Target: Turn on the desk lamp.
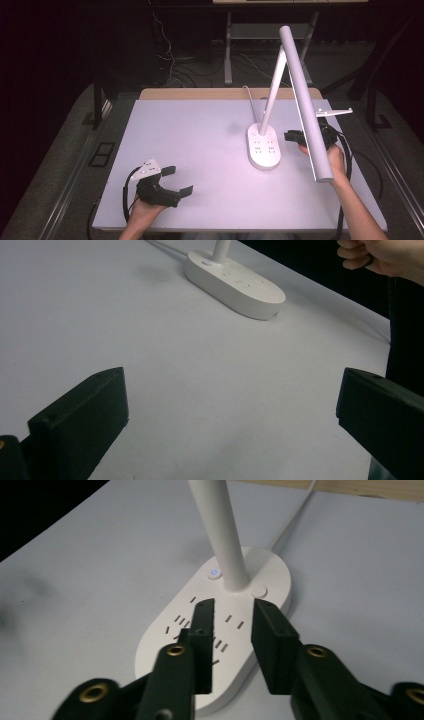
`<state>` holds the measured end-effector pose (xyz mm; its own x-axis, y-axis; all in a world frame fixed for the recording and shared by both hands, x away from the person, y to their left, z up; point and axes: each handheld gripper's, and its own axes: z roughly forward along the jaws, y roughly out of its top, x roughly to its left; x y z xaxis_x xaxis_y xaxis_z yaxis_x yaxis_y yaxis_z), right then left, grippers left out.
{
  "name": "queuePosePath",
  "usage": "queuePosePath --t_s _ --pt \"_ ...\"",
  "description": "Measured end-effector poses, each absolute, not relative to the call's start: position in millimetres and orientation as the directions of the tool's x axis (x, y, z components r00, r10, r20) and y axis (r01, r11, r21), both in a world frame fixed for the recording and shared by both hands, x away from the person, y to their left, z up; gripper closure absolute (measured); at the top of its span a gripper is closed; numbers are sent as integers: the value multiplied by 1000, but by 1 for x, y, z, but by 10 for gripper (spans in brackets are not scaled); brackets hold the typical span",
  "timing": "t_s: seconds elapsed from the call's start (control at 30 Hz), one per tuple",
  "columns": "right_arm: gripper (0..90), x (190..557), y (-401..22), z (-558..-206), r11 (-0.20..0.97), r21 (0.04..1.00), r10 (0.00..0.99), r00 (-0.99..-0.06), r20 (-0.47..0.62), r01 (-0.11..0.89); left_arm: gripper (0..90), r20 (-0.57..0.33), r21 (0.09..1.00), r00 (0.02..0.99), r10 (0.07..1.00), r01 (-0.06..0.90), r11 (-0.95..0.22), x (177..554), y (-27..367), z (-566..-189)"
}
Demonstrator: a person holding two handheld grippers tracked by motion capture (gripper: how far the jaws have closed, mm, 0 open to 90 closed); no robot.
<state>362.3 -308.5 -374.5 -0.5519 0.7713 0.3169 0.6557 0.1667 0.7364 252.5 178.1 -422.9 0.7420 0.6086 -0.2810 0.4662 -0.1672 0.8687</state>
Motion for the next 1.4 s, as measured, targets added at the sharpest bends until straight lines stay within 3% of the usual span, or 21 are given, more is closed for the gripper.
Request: queuePosePath --t_s 0.17,0.3,0.33,0.4,1.4 --pt "374 350 -312 -373 143 753 775 -546 319 643 0 -281 870 742 609 464 -165 252 178 -423" --pt "100 337 -312 -371 144 756 776 -547 314 638 0 -280 871 742 609 463 -163 253 179 -423" --pt "97 333 -312 -371 145 763 780 -547 303 630 0 -280 871 742 610 463 -163 253 179 -423" --pt "6 327 -312 -372 140 768 784 -544 300 625 0 -281 871 741 610 464 -163 253 179 -423" --pt "4 249 -298 -420 128 815 729 -611 309 566 0 -278 866 742 610 468 -175 253 178 -424"
